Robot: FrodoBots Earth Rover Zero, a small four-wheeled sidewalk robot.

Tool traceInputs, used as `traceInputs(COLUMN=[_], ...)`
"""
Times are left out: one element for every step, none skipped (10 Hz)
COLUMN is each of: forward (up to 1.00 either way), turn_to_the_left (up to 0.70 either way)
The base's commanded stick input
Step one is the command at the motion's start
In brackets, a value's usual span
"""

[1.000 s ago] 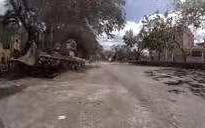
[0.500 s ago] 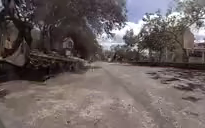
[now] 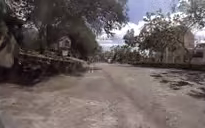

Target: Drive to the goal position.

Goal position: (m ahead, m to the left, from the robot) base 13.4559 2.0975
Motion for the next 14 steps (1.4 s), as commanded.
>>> traceInputs(forward=[0.85,0.85,0.85,0.85,0.85,0.85,0.85,0.85,0.85,0.85,0.85,0.85,0.85,0.85], turn_to_the_left=[0.01,0.01,0.01,0.01,0.01,0.01,0.01,0.01,0.01,0.01,0.01,0.01,0.01,0.01])
